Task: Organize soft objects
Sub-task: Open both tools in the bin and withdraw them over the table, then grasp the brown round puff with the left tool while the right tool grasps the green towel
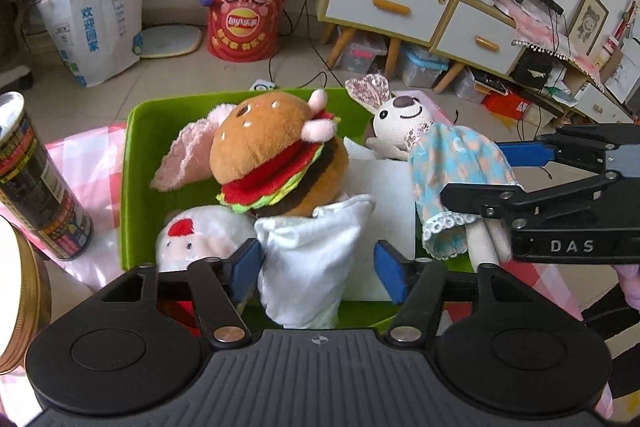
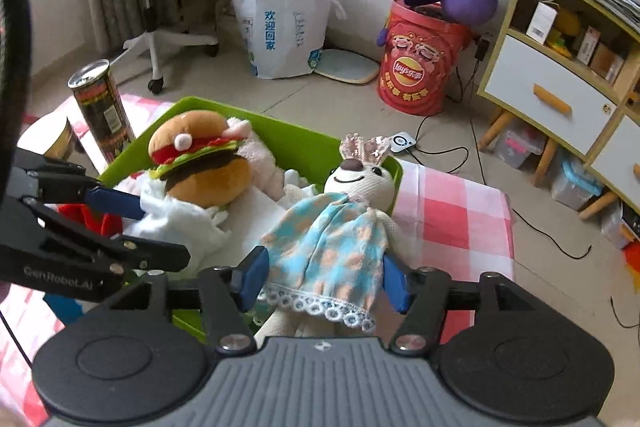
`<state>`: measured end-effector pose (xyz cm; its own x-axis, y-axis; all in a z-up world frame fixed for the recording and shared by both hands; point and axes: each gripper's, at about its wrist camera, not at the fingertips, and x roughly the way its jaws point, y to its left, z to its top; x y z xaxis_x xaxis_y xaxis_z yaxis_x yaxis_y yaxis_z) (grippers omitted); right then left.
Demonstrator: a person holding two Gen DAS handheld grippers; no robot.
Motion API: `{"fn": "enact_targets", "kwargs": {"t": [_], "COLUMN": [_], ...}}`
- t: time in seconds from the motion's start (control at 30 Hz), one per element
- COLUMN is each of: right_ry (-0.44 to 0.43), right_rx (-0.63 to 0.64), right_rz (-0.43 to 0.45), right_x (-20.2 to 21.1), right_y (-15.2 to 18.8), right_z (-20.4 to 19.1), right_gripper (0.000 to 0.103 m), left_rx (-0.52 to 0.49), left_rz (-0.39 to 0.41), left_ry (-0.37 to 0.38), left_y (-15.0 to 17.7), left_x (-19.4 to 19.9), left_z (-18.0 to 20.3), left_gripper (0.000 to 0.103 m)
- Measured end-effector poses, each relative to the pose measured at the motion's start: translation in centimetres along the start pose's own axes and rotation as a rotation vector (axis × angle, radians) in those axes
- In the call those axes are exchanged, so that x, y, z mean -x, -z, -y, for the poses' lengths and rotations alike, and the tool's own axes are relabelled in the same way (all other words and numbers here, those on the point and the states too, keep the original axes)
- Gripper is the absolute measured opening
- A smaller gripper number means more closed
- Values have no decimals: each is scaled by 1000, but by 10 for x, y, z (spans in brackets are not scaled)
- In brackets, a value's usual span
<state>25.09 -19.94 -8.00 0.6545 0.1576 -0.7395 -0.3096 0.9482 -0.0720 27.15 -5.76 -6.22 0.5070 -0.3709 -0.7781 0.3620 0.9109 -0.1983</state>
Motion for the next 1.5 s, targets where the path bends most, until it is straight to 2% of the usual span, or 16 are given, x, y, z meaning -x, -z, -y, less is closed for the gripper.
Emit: {"fn": "enact_targets", "kwargs": {"t": [0.2,0.4,0.67,0.87,1.13,1.4,1.5], "right_ry": [24,25,11,6,-5,-11,3], "right_rx": [-18,-88,-165,-207,-261,-346,-378], "right_rz": [21,58,107,116,110,58,34], "right_x": [19,53,102,123,127,100,89], "right_y": [1,8,39,70,112,151,162], "right_z": [3,10,3,-13,-40,-52,-52], "right_gripper": [55,62,71,74,78,78,78], "left_rx": [3,14,41,61,53,27,-2], "left_rz": [29,78,119,118,105,49,58], "left_ry": [-8,-16,-46,-73,-123,-225,-230], "left_y": [0,8,41,74,121,164,174], "left_x": [18,54,101,123,128,102,91], "left_z": [5,10,13,13,21,19,20], "left_gripper": [76,83,97,98,98,98,98]}}
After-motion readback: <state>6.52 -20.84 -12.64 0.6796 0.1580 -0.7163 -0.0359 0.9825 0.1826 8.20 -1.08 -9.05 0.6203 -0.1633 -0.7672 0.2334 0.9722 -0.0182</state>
